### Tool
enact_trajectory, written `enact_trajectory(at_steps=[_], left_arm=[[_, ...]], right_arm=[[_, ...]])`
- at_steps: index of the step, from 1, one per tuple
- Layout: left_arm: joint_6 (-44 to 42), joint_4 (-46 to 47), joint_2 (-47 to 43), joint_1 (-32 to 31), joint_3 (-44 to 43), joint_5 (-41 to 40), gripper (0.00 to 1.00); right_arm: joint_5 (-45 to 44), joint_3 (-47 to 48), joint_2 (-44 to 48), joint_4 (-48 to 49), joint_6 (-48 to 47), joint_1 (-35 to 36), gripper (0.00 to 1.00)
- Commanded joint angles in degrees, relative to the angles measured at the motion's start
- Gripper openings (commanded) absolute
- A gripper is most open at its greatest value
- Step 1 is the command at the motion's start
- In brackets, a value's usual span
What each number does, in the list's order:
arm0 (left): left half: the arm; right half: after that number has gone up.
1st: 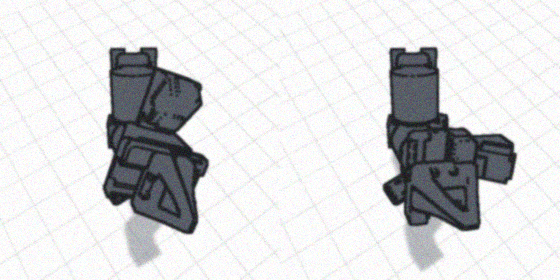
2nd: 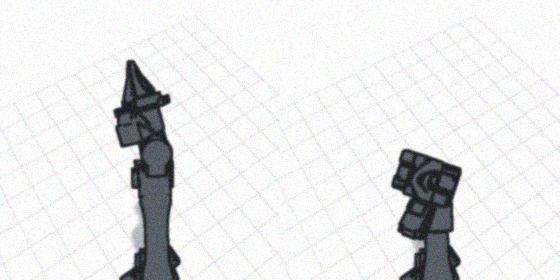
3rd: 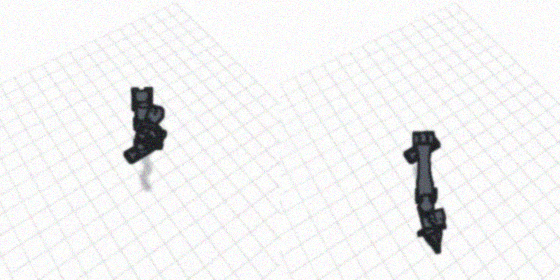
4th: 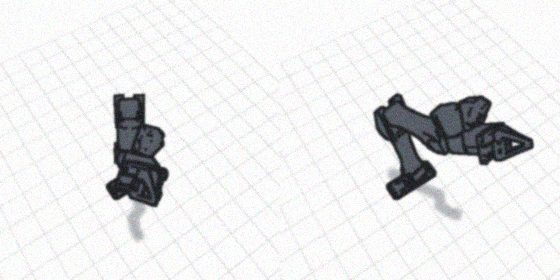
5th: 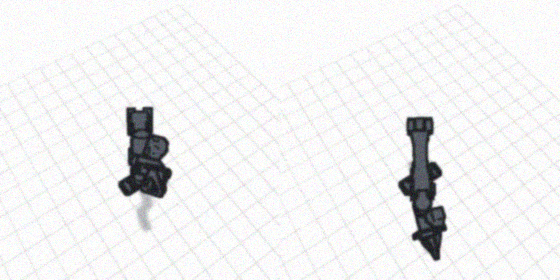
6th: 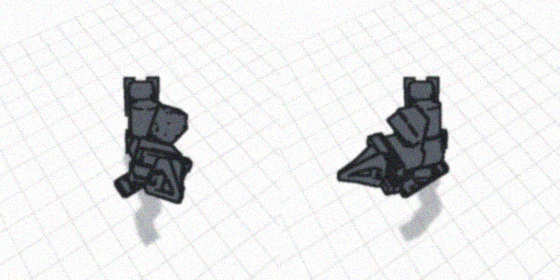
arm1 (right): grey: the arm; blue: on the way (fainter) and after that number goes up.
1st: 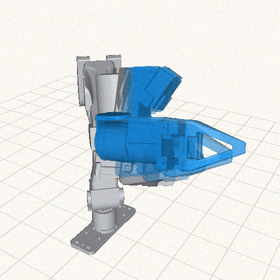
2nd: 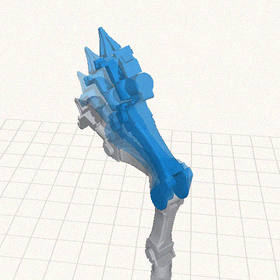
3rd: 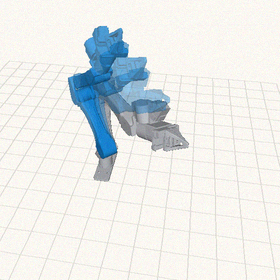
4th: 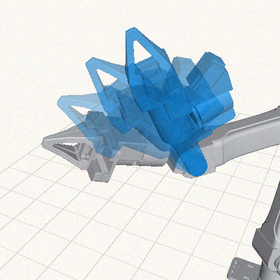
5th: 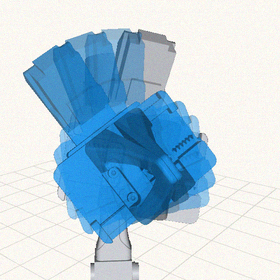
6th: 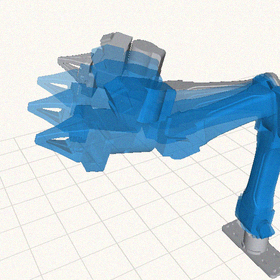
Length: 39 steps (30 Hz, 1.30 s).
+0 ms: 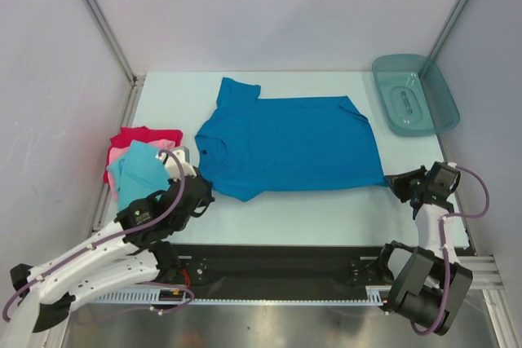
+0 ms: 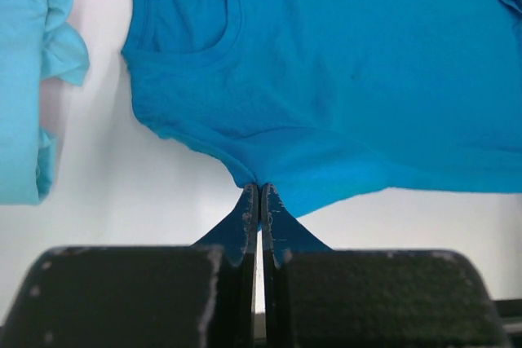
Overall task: Fold and stack the t-shirts
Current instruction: Fold the tshirt
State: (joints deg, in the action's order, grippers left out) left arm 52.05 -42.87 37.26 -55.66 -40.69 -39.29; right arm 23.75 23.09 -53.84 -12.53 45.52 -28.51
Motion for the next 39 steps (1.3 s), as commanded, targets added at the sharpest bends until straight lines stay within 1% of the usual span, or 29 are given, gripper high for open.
enact_trajectory(at_steps=[1,4,8,16,21,25,34,38,39], left_arm=[[-4.8,6.7,2.5,2.2,-1.9,0.1,0.00],[-6.3,9.0,4.5,3.3,-1.6,0.9,0.00],[-8.3,11.2,6.4,4.8,-1.3,1.6,0.00],[-13.1,17.1,11.6,12.3,-2.7,5.4,0.00],[-15.3,20.0,17.3,15.7,-4.4,7.4,0.00],[-16.6,23.3,20.5,17.5,-4.8,8.9,0.00],[-18.4,26.3,24.4,20.7,-4.8,9.8,0.00],[-18.9,27.5,25.8,21.6,-4.5,8.7,0.00],[-18.7,27.7,26.2,22.1,-4.6,8.9,0.00]], right_arm=[[-2.1,3.5,-2.1,5.1,0.6,2.7,0.00],[-3.4,4.9,-4.3,5.9,0.5,4.5,0.00],[-4.5,6.1,-7.4,6.9,0.9,5.1,0.00],[-9.0,7.1,-10.3,8.9,3.6,10.0,0.00],[-9.7,8.8,-13.6,10.0,4.4,11.5,0.00],[-11.6,11.1,-15.6,10.4,5.3,12.9,0.00],[-13.0,13.1,-19.5,11.7,6.1,13.7,0.00],[-14.3,13.6,-22.5,12.0,6.1,14.1,0.00],[-14.3,13.5,-23.5,14.0,6.4,14.2,0.00]])
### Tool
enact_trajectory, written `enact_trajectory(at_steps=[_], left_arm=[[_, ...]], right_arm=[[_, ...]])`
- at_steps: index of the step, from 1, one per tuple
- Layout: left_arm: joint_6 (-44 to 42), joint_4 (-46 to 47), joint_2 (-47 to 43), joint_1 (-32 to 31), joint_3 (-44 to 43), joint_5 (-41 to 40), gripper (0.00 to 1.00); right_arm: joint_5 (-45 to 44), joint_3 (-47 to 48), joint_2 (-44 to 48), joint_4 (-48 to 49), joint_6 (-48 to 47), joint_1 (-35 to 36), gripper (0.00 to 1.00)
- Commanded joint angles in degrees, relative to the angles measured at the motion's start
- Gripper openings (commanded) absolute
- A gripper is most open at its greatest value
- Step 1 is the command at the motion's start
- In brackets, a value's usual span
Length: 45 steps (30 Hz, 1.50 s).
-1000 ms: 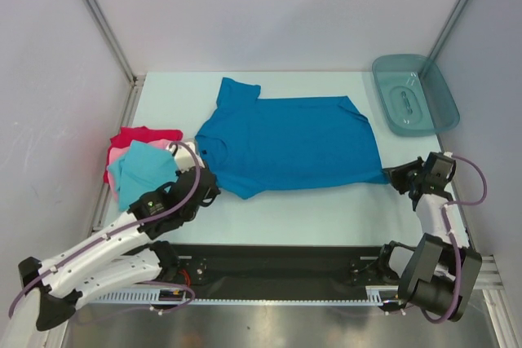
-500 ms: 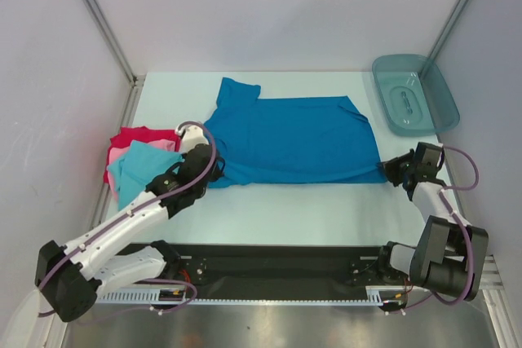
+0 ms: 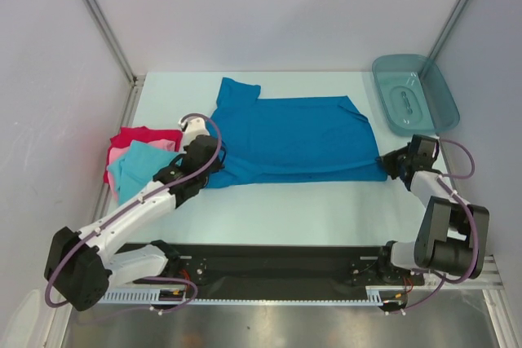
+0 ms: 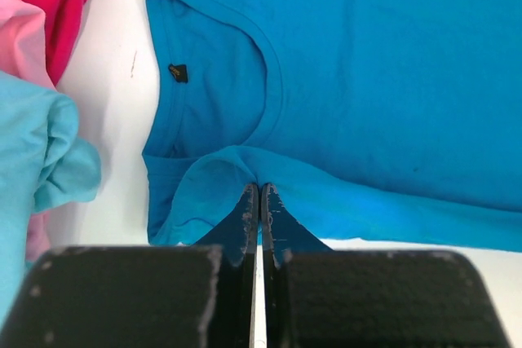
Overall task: Fold and stack the t-shirts
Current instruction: Fold the tshirt
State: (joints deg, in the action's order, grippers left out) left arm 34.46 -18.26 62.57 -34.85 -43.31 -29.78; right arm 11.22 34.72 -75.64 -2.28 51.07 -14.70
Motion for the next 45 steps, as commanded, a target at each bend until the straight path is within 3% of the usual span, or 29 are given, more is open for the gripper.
enact_trajectory(at_steps=[1,15,16,18,19,20,23,24,26,27,30,37,41,45], left_arm=[[-1.2,3.6,1.5,1.4,-2.0,-0.6,0.00],[-2.6,7.0,7.6,4.0,-3.6,0.3,0.00],[-2.7,7.3,8.2,4.1,-3.8,0.3,0.05],[-2.9,7.5,8.8,4.4,-4.1,0.2,0.49],[-3.1,7.6,9.1,4.4,-4.2,0.2,0.60],[-3.1,7.6,9.7,4.4,-4.2,0.2,0.67],[-3.1,8.2,9.9,4.7,-4.2,0.6,0.72],[-3.1,8.7,9.8,4.8,-4.2,1.1,0.75],[-3.2,8.9,9.7,4.8,-4.3,1.4,0.77],[-3.3,8.9,9.5,4.8,-4.4,1.7,0.77],[-3.4,8.9,8.6,4.9,-4.6,2.1,0.75],[-3.6,8.0,7.0,4.9,-8.3,3.1,0.69],[-4.3,6.4,14.9,6.2,-16.9,6.1,0.64],[-4.1,6.1,23.6,9.6,-26.8,14.4,0.66]], right_arm=[[-1.9,1.7,-2.1,4.4,1.5,0.5,0.00],[-4.5,8.9,-11.4,5.2,2.9,3.1,0.00],[-4.5,9.0,-11.8,5.3,2.8,3.4,0.00],[-4.6,9.1,-12.1,6.1,2.5,3.8,0.01],[-5.2,9.1,-12.0,6.2,2.3,4.1,0.04],[-5.2,9.1,-12.2,6.5,2.0,4.2,0.08],[-4.5,9.2,-12.2,7.5,1.8,4.3,0.18],[-4.4,9.4,-12.1,7.6,1.7,4.4,0.30],[-5.1,9.8,-10.9,7.0,1.0,4.8,0.45],[-5.8,10.1,-10.3,5.8,0.8,5.1,0.58],[-7.3,12.2,-7.7,2.9,-0.3,5.8,0.73],[-10.4,20.7,-4.6,-3.2,-2.3,9.0,0.72],[-10.3,26.8,-10.8,-6.5,-0.7,11.5,0.71],[-11.2,31.2,-18.0,-7.2,-0.1,14.5,0.71]])
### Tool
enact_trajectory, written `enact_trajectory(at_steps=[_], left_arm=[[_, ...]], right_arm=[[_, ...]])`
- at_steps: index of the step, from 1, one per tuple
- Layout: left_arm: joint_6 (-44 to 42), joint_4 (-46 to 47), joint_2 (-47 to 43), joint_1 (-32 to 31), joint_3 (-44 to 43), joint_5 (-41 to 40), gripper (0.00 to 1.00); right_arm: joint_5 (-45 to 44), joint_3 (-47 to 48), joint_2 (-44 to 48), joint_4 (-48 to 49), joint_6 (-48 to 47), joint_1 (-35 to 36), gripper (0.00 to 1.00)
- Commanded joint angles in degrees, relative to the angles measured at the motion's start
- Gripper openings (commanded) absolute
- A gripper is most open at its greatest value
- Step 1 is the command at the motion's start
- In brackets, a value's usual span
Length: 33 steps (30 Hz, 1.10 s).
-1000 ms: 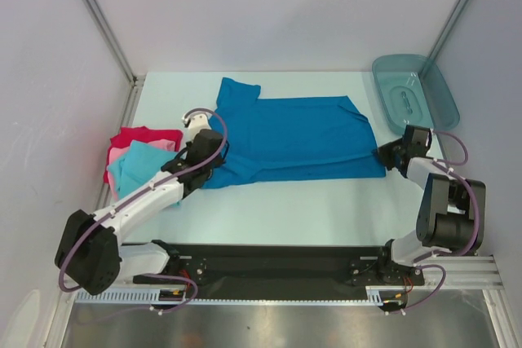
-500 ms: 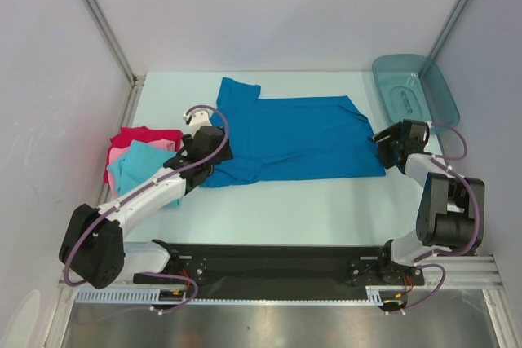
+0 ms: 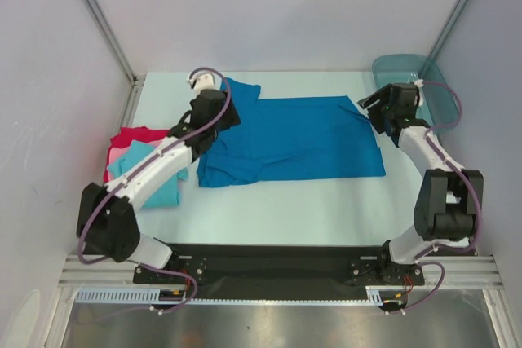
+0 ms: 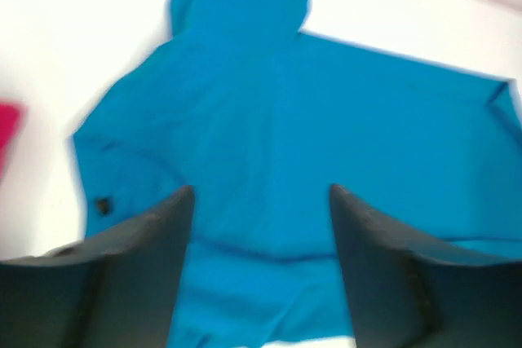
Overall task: Fold and stack the t-shirts
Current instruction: Fold the tshirt
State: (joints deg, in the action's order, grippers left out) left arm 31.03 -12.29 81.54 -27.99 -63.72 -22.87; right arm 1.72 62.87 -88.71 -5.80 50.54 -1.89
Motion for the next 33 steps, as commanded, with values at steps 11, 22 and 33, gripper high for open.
enact_trajectory(at_steps=[11,22,33], left_arm=[[-0.9,5.7,27.0,15.4,-22.6,32.4,0.26],[-1.0,6.1,40.7,19.5,-37.1,39.0,0.98],[12.3,32.5,34.2,18.5,-25.2,58.8,1.00]], right_arm=[[-3.7,30.6,-25.7,-10.7,-8.5,3.1,0.71],[1.5,39.7,-35.2,-7.6,-12.4,0.4,0.71],[9.5,32.3,-29.7,4.0,-5.7,4.6,0.73]])
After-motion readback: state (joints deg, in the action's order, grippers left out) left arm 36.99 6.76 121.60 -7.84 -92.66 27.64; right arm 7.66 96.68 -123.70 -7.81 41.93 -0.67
